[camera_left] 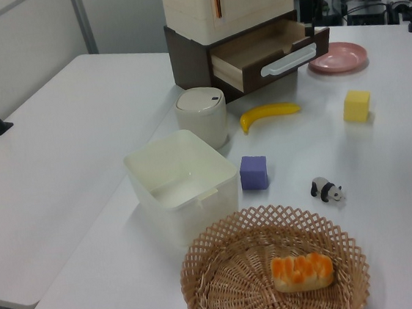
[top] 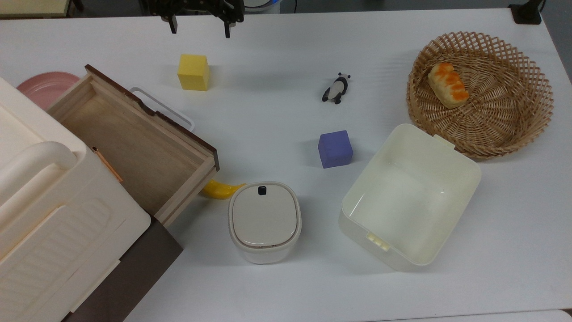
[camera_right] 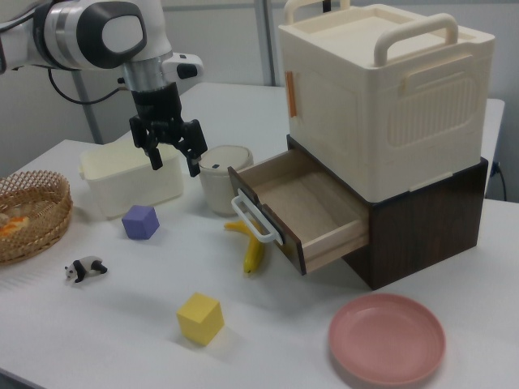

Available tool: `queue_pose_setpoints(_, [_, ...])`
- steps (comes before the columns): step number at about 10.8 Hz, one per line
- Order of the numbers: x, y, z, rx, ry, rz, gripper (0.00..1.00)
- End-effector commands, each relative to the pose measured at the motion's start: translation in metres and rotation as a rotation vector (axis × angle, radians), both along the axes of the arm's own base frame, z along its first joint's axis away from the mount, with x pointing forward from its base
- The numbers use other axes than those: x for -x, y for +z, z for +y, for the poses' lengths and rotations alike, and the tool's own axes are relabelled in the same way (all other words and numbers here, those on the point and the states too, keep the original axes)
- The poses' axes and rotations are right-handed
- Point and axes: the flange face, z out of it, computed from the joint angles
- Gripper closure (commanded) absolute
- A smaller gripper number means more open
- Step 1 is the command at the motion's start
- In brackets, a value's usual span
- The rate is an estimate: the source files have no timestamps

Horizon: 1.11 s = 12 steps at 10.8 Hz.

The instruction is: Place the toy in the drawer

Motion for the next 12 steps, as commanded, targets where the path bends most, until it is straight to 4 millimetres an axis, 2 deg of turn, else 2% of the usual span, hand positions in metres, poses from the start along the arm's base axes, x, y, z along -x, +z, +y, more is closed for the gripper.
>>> queue_pose_setpoints(1, [0.0021, 0.0042, -0.0005, -0.015, -0.004, 0.001, 0.0])
queue_pose_setpoints(9, [0.0011, 0.0026, 0.0052, -0.004, 0.005, 0.004, 0.0])
queue_pose_setpoints(12, [-0.0017, -0.0051, 0.0075, -0.009, 0.012, 0.02, 0.0])
